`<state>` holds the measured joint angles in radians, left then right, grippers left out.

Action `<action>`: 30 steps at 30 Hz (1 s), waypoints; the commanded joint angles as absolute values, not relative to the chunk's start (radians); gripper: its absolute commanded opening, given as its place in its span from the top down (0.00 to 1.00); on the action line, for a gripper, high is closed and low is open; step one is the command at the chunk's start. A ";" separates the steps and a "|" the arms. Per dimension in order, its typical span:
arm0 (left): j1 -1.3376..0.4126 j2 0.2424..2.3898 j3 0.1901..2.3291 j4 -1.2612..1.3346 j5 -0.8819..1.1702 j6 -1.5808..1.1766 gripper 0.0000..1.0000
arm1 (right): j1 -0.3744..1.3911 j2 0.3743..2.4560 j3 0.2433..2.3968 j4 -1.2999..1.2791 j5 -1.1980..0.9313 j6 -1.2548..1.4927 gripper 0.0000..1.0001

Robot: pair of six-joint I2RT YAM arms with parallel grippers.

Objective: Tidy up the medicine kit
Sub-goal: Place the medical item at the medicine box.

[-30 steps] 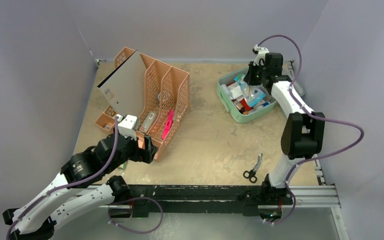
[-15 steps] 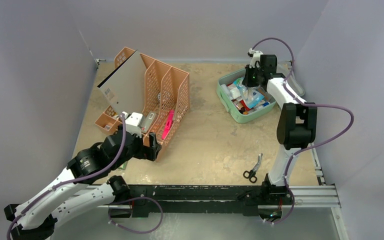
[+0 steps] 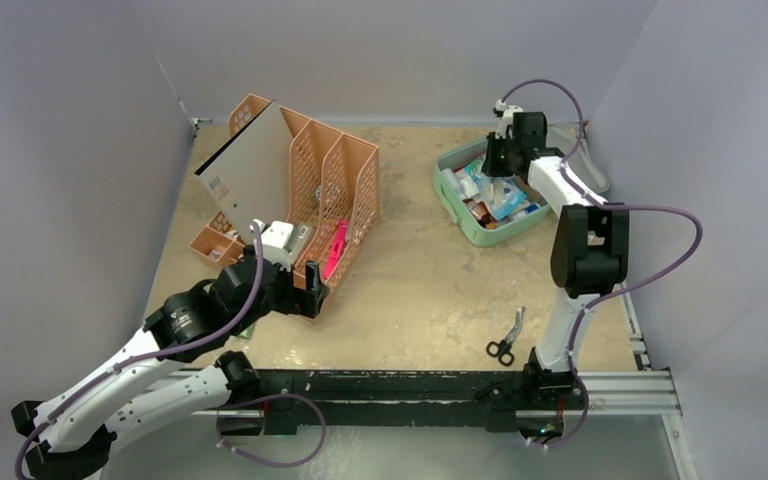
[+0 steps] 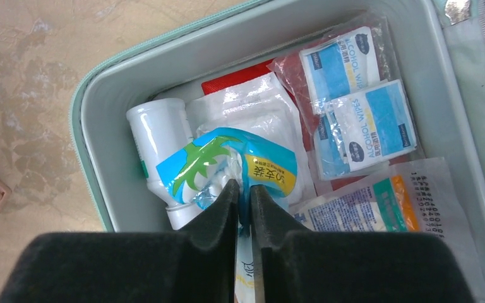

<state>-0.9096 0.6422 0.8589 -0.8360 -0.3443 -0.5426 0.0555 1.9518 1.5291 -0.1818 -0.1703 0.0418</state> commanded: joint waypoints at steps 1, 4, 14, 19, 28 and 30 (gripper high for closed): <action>-0.906 0.641 0.884 -0.794 -0.342 -0.562 0.04 | 0.063 1.956 1.540 -0.201 -0.144 0.050 0.85; -0.905 0.640 0.888 -0.803 -0.348 -0.561 0.04 | 0.063 1.949 1.561 -0.236 -0.108 0.074 0.75; -0.905 0.616 0.889 -0.844 -0.372 -0.600 0.04 | 0.063 1.875 1.566 -0.326 -0.035 0.134 0.62; -0.905 0.605 0.893 -0.861 -0.375 -0.609 0.04 | 0.063 1.862 1.531 -0.378 -0.003 0.137 0.72; -0.905 0.608 0.902 -0.877 -0.381 -0.618 0.04 | 0.063 1.952 1.504 -0.343 0.014 0.137 0.87; -0.905 0.609 0.900 -0.882 -0.395 -0.629 0.04 | 0.063 1.981 1.518 -0.348 0.015 0.135 0.89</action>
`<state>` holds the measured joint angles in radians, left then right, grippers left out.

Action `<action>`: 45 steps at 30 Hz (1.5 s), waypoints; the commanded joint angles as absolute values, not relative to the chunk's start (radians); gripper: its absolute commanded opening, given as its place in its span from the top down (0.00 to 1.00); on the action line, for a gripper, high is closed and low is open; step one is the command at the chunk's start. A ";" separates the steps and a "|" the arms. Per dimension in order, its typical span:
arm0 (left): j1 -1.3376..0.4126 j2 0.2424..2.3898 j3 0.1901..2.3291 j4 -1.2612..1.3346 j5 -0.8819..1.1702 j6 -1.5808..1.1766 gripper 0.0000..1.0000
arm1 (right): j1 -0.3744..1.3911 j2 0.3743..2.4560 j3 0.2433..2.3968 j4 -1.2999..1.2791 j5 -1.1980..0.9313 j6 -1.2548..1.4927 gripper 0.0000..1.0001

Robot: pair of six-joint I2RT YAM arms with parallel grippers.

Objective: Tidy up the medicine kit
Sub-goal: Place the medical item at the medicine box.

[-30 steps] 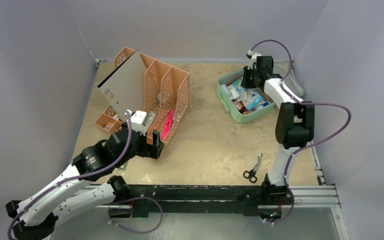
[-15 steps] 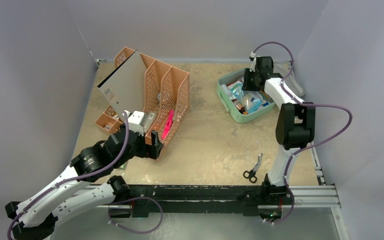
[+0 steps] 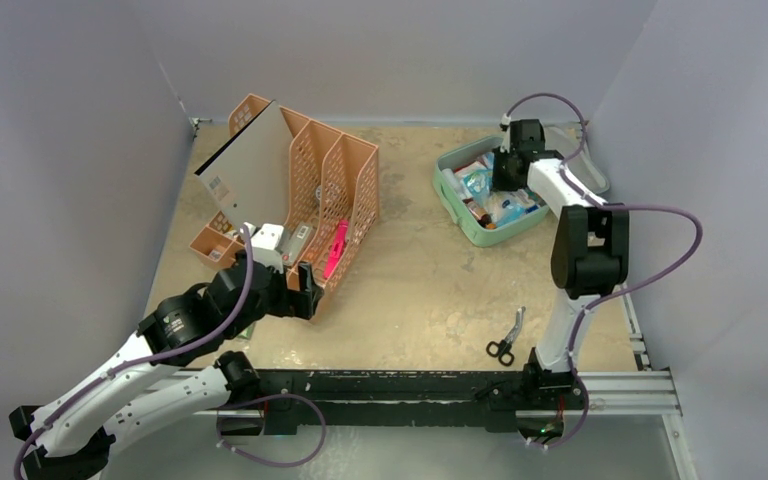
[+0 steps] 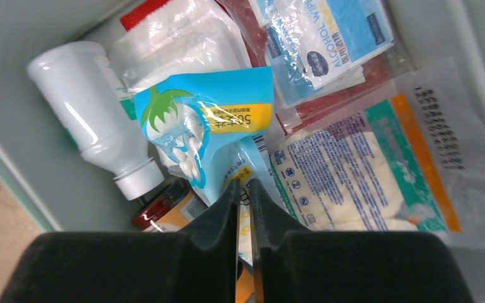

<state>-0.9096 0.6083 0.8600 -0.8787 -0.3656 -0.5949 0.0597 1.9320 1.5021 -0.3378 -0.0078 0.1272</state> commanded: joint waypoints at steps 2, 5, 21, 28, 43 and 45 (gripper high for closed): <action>-0.906 0.606 0.890 -0.875 -0.401 -0.639 0.04 | 0.063 2.000 1.523 -0.346 0.012 0.138 0.90; -0.905 0.613 0.886 -0.852 -0.393 -0.630 0.04 | 0.063 1.989 1.525 -0.340 0.022 0.139 0.91; -0.905 0.624 0.896 -0.864 -0.405 -0.571 0.07 | 0.063 1.713 1.516 -0.500 0.144 0.324 0.62; -0.906 0.645 0.884 -0.849 -0.420 -0.571 0.06 | 0.063 1.530 1.410 -0.683 0.231 0.561 0.54; -0.906 0.657 0.848 -0.803 -0.334 -0.492 0.06 | 0.069 1.141 1.111 -1.043 0.287 0.897 0.45; -0.905 0.651 0.847 -0.811 -0.333 -0.495 0.05 | 0.069 1.133 1.061 -1.076 0.279 0.917 0.46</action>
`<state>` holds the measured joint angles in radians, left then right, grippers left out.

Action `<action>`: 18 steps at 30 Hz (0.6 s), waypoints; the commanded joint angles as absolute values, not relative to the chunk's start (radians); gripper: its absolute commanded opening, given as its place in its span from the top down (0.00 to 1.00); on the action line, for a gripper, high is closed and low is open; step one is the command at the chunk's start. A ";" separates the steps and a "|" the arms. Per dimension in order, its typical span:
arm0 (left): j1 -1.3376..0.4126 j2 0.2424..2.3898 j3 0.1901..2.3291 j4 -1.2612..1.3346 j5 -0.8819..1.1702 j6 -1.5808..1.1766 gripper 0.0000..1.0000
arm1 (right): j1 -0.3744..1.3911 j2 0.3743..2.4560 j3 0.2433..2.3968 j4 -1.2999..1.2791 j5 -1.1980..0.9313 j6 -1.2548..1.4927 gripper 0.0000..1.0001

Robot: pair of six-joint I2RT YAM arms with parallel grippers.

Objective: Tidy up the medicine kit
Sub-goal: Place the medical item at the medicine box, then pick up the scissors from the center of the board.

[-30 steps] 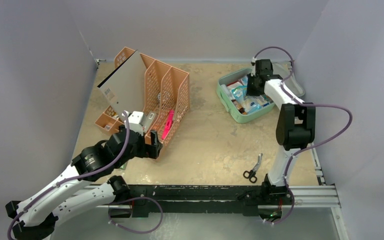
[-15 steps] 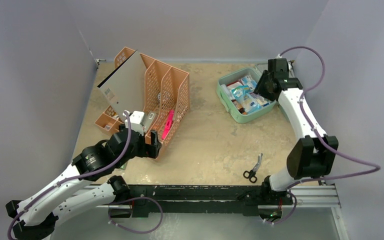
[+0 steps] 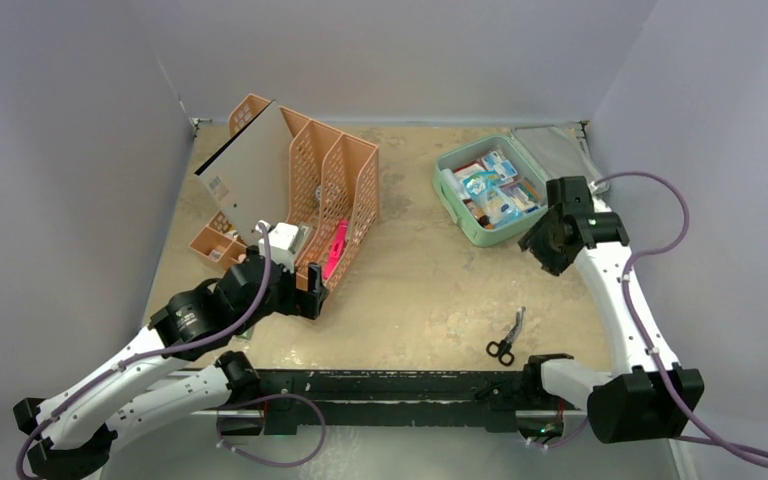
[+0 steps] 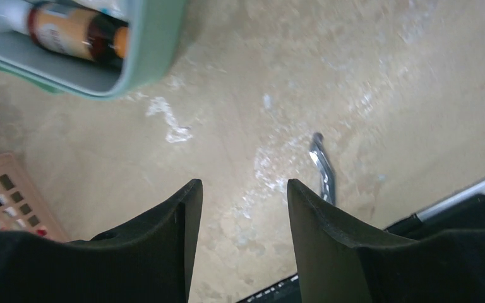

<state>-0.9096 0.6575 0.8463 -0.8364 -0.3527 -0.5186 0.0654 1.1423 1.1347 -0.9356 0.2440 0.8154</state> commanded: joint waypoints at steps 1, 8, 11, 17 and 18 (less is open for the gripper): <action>-0.905 0.644 0.845 -0.811 -0.333 -0.497 0.05 | 0.070 1.131 1.046 -1.086 0.270 0.927 0.46; -0.905 0.598 0.833 -0.812 -0.326 -0.509 0.06 | 0.071 1.125 0.902 -1.067 0.221 0.940 0.47; -0.905 0.593 0.833 -0.818 -0.330 -0.513 0.06 | 0.071 1.143 0.852 -1.013 0.238 0.926 0.48; -0.907 0.590 0.833 -0.829 -0.333 -0.522 0.06 | 0.072 1.242 0.783 -0.935 0.216 0.928 0.47; -0.907 0.589 0.832 -0.831 -0.337 -0.524 0.06 | 0.072 1.254 0.773 -0.924 0.211 0.927 0.48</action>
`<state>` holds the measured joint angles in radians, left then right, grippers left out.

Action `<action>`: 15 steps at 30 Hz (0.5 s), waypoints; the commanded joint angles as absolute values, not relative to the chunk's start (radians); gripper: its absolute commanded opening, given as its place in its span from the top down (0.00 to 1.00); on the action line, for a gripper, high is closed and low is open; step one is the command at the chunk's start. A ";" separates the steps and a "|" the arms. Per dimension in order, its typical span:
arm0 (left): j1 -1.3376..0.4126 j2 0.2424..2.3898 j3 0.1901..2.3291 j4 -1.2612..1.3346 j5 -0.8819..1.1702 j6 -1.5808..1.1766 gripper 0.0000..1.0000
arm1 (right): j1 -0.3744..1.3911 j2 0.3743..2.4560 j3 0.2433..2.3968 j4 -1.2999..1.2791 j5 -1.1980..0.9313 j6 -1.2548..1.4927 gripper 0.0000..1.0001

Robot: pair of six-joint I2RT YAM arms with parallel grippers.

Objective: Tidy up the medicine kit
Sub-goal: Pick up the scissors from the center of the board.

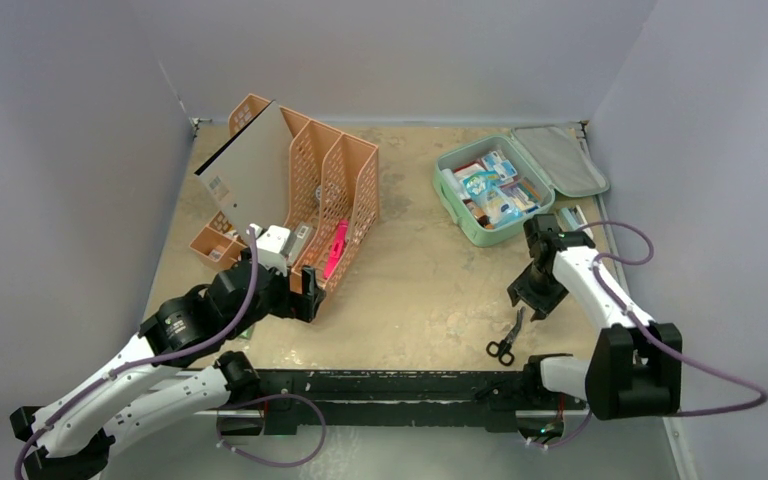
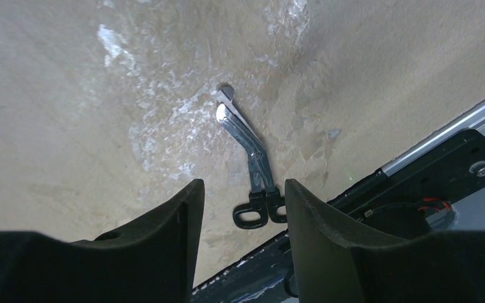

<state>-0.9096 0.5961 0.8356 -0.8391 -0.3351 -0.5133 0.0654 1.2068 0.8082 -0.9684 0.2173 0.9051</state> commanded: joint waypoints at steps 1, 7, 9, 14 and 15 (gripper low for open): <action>-0.907 0.589 0.833 -0.831 -0.339 -0.525 0.06 | 0.072 1.262 0.764 -0.909 0.208 0.927 0.48; -0.907 0.590 0.833 -0.836 -0.353 -0.526 0.06 | 0.072 1.294 0.724 -0.819 0.189 0.924 0.51; -0.907 0.591 0.834 -0.836 -0.355 -0.526 0.06 | 0.071 1.306 0.715 -0.795 0.184 0.927 0.53; -0.907 0.590 0.833 -0.838 -0.361 -0.527 0.06 | 0.072 1.328 0.690 -0.747 0.182 0.932 0.57; -0.907 0.590 0.835 -0.838 -0.362 -0.528 0.06 | 0.072 1.330 0.686 -0.739 0.180 0.931 0.58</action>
<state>-0.9096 0.5953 0.8356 -0.8497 -0.3450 -0.5144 0.0658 1.3235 0.7067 -0.7784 0.1848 0.9062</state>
